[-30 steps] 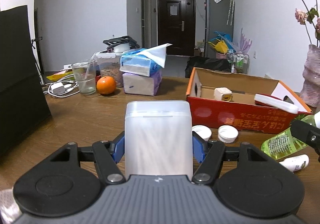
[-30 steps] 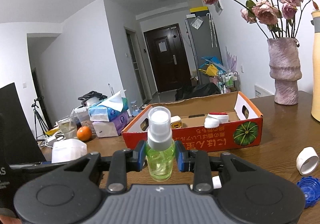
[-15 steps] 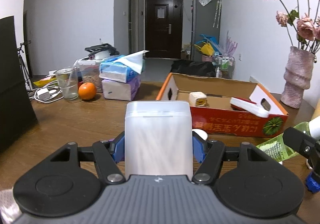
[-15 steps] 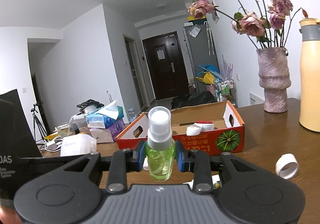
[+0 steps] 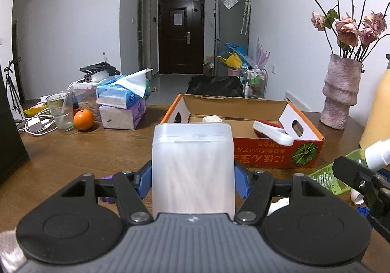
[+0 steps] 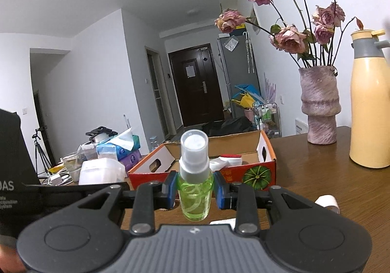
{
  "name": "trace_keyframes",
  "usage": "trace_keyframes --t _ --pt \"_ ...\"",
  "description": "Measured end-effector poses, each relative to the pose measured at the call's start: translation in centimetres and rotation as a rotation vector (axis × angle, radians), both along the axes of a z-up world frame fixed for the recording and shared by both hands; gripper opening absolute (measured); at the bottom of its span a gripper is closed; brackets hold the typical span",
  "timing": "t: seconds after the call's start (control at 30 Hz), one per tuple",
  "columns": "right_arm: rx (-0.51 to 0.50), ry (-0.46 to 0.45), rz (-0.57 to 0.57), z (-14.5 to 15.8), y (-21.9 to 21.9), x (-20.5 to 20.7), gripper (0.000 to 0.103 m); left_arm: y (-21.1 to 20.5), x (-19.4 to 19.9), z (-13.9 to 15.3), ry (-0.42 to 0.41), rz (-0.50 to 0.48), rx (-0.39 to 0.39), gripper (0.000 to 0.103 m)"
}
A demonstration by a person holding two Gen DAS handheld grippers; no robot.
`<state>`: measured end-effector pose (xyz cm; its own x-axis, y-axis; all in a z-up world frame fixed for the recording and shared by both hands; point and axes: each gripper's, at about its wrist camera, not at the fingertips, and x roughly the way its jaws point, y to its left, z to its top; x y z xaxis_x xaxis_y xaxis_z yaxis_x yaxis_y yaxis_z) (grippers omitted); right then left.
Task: Organize rigid objects
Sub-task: 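Lift and carry the green bottle and white container toward the cardboard box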
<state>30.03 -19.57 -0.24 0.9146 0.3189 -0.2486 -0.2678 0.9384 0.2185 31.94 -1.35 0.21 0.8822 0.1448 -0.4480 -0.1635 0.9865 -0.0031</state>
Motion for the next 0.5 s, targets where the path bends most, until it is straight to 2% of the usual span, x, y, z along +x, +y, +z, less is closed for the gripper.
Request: trace_keyframes --t 0.5 --pt "-0.004 -0.017 -0.046 0.9 -0.7 1.7 0.03 -1.2 2.3 1.0 -0.017 -0.036 -0.013 0.066"
